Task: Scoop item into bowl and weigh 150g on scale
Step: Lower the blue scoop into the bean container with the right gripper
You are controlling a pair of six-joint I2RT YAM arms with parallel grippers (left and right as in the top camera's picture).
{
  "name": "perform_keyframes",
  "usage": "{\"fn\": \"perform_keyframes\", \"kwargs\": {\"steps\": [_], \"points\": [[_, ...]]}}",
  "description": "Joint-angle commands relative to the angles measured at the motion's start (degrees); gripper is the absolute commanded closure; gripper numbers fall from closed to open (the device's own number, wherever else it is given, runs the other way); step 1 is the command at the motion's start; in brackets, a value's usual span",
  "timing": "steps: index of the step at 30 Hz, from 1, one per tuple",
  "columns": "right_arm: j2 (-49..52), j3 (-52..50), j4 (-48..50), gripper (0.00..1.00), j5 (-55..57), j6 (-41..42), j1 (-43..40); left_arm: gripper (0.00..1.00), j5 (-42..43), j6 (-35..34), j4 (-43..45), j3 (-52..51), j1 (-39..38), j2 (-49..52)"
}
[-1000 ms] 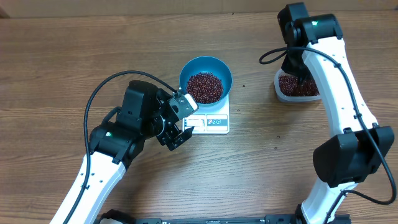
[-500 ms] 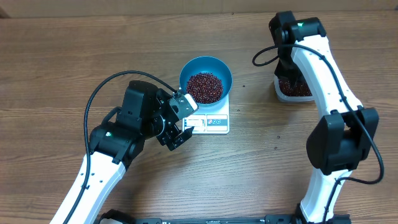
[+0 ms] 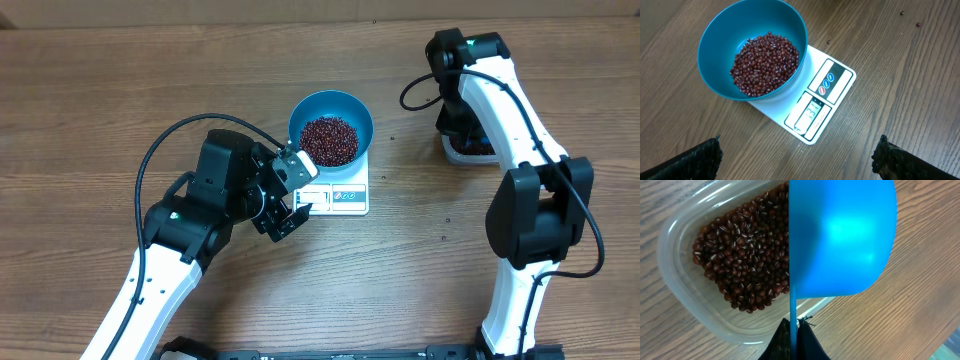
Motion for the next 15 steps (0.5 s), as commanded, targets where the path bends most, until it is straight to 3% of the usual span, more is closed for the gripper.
{"fn": "perform_keyframes", "kwargs": {"steps": [1,15], "points": [[0.74,-0.74,0.0,0.96,0.37,0.26,0.04,0.01,0.46,-0.98,0.02,1.55,0.26,0.2],[0.74,-10.56,2.91,0.96,-1.64,0.26,0.04,0.01,0.48,-0.98,0.02,1.55,0.26,0.17]]}}
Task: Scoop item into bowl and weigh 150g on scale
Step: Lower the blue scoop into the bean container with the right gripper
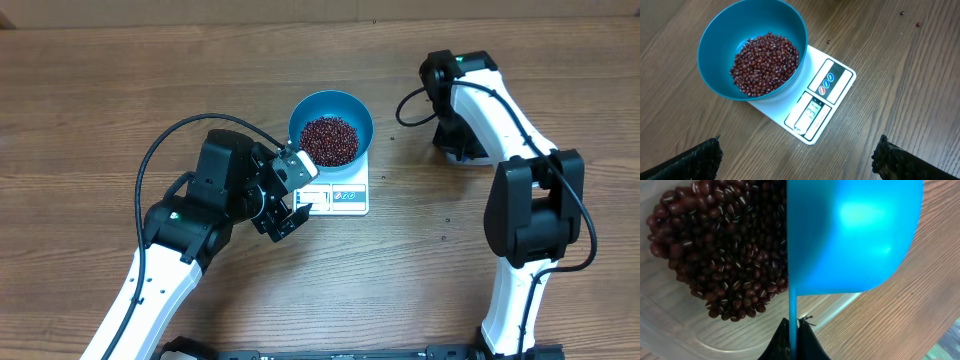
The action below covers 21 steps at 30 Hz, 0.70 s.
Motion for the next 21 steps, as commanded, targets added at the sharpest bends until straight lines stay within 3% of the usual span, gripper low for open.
{"fn": "perform_keyframes", "kwargs": {"steps": [1,10,21], "points": [[0.28,-2.14,-0.55,0.96,-2.71,0.24,-0.33,0.01,0.46,-0.98,0.02,1.55,0.26,0.17],[0.26,-0.63,1.4,0.96,-6.45,-0.22,-0.31,0.01,0.48,-0.98,0.02,1.55,0.26,0.2],[-0.5,8.37,-1.6,0.96,-10.38,-2.82,-0.33,0.01,0.48,-0.98,0.02,1.55,0.26,0.17]]}}
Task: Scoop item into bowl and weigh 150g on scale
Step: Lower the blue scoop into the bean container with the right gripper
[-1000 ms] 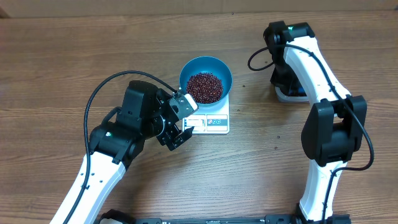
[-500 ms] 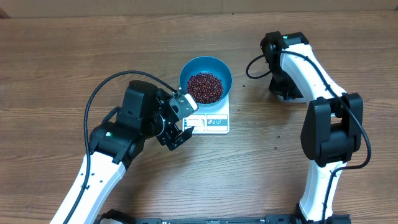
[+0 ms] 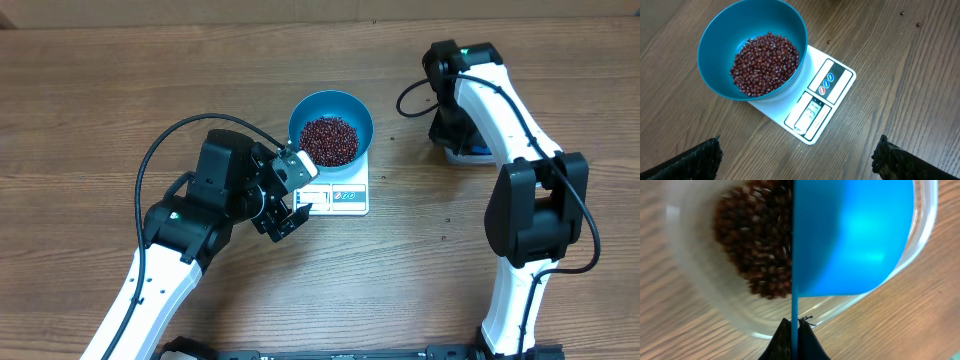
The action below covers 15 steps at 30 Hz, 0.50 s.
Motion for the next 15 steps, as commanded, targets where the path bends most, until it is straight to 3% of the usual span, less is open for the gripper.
{"fn": "perform_keyframes", "kwargs": {"steps": [1,15], "points": [[-0.39,2.89,-0.44,0.96,-2.54,-1.09,-0.07,0.01,0.48,-0.98,0.02,1.55,0.26,0.2],[-0.61,3.17,-0.68,0.96,-6.27,-1.11,-0.07,0.0,0.46,-0.98,0.02,1.55,0.26,0.2]]}}
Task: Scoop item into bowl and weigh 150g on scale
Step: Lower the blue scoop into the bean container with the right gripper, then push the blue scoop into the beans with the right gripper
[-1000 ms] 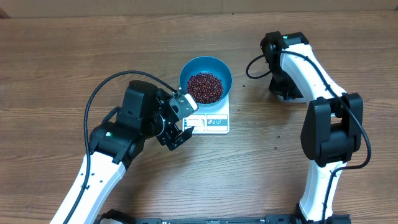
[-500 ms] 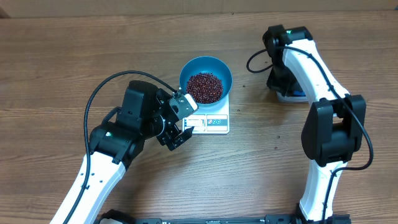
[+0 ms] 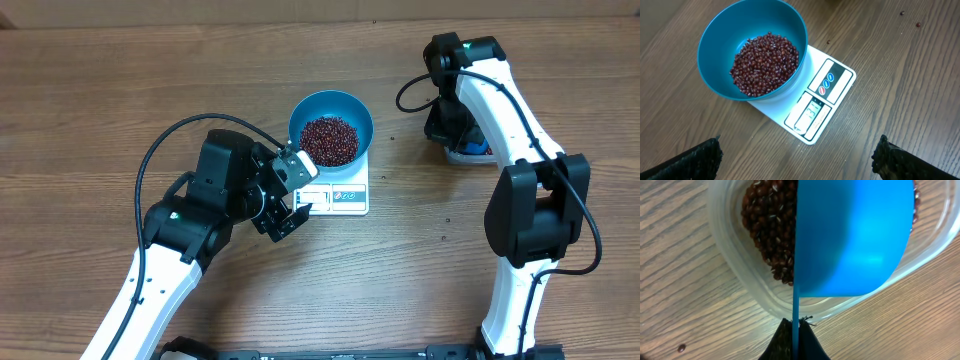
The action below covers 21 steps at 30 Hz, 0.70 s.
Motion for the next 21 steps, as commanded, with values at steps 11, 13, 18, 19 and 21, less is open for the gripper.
{"fn": "perform_keyframes", "kwargs": {"steps": [11,13,18,19,21], "points": [[-1.88,1.81,3.28,0.96,-8.85,-0.68,-1.4,0.01,0.46,-0.98,0.02,1.55,0.26,0.2],[-1.99,1.81,3.54,0.96,-10.67,-1.75,-2.12,0.0,0.46,-0.98,0.02,1.55,0.26,0.2],[-2.1,1.81,3.63,0.96,-12.13,-1.95,-3.74,0.01,0.46,-0.98,0.02,1.55,0.26,0.17],[-2.1,1.81,3.78,0.96,-12.48,-2.16,-3.93,0.0,0.48,-0.98,0.02,1.55,0.26,0.2],[-2.16,1.86,3.98,0.96,-12.96,-2.19,-4.35,0.0,0.48,-0.98,0.02,1.55,0.26,0.17]]}}
